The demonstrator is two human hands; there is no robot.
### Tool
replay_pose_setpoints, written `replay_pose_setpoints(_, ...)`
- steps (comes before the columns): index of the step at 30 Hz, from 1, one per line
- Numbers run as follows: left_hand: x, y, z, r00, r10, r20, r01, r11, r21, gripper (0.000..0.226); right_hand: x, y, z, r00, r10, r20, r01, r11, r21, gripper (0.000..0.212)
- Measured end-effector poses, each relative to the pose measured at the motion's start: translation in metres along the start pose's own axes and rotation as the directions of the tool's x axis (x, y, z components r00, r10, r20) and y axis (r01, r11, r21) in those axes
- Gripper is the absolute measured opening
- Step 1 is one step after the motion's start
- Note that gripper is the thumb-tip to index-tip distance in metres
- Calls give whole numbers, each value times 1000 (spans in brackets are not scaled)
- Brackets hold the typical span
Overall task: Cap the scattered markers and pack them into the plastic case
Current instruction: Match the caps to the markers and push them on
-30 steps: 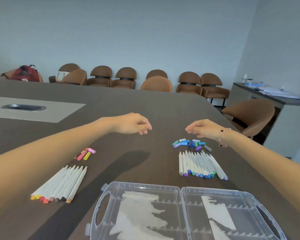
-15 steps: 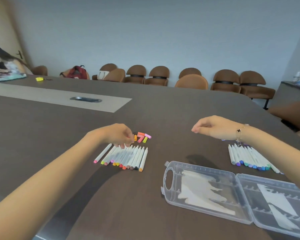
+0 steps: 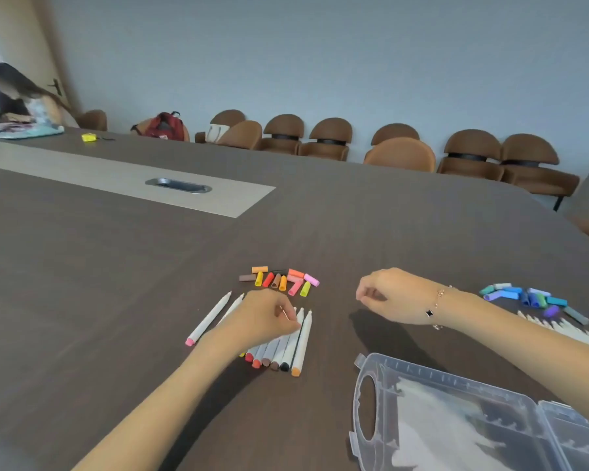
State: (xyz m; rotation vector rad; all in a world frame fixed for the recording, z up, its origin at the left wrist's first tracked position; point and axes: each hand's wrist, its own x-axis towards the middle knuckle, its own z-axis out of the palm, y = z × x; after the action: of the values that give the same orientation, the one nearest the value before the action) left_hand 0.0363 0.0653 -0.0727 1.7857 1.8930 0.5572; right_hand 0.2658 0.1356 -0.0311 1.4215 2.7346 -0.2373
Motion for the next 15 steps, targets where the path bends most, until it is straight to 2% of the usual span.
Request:
replay_pose_setpoints(2, 2, 4, 17, 997, -19, -78, 19, 1000, 1, 8, 9, 4, 5, 1000, -19, 12, 19, 1000, -16, 21)
replay_pose_setpoints(6, 8, 10, 41, 987, -36, -155, 58, 988, 140, 23, 21, 12, 13, 998, -57, 17, 57, 998, -37, 22)
replay_pose_setpoints(12, 19, 29, 45, 998, -31, -54, 51, 909, 414, 29, 38, 19, 14, 997, -74, 6, 74, 996, -40, 21)
replay_pose_setpoints(15, 21, 38, 54, 998, -61, -30, 68, 917, 394, 26, 46, 17, 18, 997, -72, 2, 72, 997, -28, 21)
